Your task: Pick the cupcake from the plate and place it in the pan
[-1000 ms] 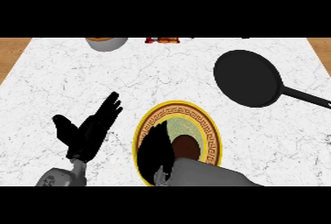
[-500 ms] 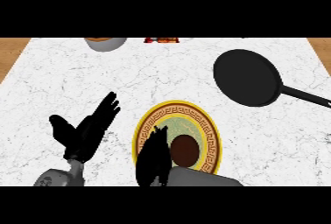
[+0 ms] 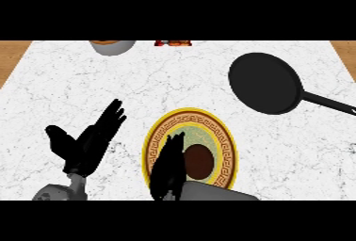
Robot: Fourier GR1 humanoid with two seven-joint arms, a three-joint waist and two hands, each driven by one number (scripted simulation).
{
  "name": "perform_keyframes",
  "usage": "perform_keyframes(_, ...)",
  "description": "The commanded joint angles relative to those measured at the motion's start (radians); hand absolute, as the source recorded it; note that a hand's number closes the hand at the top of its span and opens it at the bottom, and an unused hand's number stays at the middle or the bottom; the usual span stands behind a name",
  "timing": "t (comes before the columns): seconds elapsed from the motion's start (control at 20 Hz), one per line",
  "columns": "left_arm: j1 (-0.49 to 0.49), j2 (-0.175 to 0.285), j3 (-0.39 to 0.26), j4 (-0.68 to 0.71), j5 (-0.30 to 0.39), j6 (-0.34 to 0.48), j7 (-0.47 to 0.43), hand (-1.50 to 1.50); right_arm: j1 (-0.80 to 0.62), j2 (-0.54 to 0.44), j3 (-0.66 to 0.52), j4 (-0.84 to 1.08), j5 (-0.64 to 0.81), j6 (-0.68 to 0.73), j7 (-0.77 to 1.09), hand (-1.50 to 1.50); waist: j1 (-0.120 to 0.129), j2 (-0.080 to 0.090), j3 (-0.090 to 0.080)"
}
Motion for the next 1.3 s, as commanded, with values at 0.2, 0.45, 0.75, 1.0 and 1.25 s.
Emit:
perform_keyframes(0.2, -0.033, -0.027, 0.016, 0.024, -0.011, -0.012, 0.011, 0.00, 0.030, 0.024, -0.053, 0.039, 0.121, 0.072, 0.069, -1.50, -0.003, 0.004, 0.001)
perform_keyframes(0.45, 0.010, -0.030, 0.021, -0.004, -0.024, -0.025, 0.024, 0.00, 0.070, -0.054, -0.061, 0.002, 0.235, 0.032, -0.057, 1.50, -0.001, 0.004, 0.001)
perform_keyframes(0.75, 0.004, -0.044, 0.048, 0.044, -0.030, -0.072, -0.016, 0.00, 0.022, -0.001, 0.005, 0.068, 0.352, 0.039, -0.208, 1.50, 0.004, 0.005, 0.001)
perform_keyframes(1.0, -0.010, -0.078, 0.037, 0.053, -0.078, -0.048, -0.020, 0.00, -0.022, -0.052, 0.000, 0.110, 0.432, -0.038, -0.333, 1.50, 0.003, 0.006, 0.001)
perform_keyframes(1.25, 0.029, -0.033, 0.072, 0.007, -0.042, -0.050, -0.002, 0.00, 0.240, -0.092, -0.201, -0.177, 0.285, -0.327, -0.289, 1.50, -0.049, 0.001, 0.006)
